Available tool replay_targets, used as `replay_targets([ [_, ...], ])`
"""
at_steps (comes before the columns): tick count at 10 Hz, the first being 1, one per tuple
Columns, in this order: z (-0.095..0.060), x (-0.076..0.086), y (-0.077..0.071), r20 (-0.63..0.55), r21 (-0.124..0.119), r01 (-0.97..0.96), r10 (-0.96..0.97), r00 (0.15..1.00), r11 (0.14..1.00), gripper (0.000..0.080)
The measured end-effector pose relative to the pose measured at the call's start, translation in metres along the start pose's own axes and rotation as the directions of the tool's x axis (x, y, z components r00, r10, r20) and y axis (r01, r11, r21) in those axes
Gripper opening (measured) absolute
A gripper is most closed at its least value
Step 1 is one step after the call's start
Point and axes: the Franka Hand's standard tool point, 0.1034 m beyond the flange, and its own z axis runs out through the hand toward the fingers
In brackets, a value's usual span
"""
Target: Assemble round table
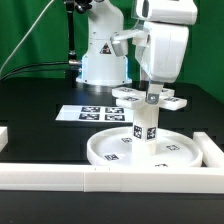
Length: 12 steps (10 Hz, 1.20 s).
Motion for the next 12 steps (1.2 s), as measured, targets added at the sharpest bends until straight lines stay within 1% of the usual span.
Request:
replay_targets([
  [2,0.0014,-0.0002,-0.0006,0.001,0.003,-0.003,0.003,1.000,1.000,0.0649],
  [3,0.0013,-0.0002,-0.0006,0.001,0.003,-0.006,0.006,1.000,1.000,0.0624],
  [4,0.0014,-0.0004,-0.0006,0.001,0.003,-0.007,0.007,1.000,1.000,0.0624],
  [5,0.0014,-0.0011,-0.0005,0.001,0.003,-0.018,0.018,1.000,1.000,0.0452],
  [8,0.0014,-0.0016,-0.0005,0.000,0.003,-0.082,0.082,0.997,0.997,0.0439],
  [10,0.0014,-0.0028,-0.0007,0.000,0.005,-0.237,0.237,0.971,0.971,0.0439],
  [12,0.0020,-0.0069,-0.0046,0.010,0.024,-0.494,0.494,0.870,0.869,0.0439],
])
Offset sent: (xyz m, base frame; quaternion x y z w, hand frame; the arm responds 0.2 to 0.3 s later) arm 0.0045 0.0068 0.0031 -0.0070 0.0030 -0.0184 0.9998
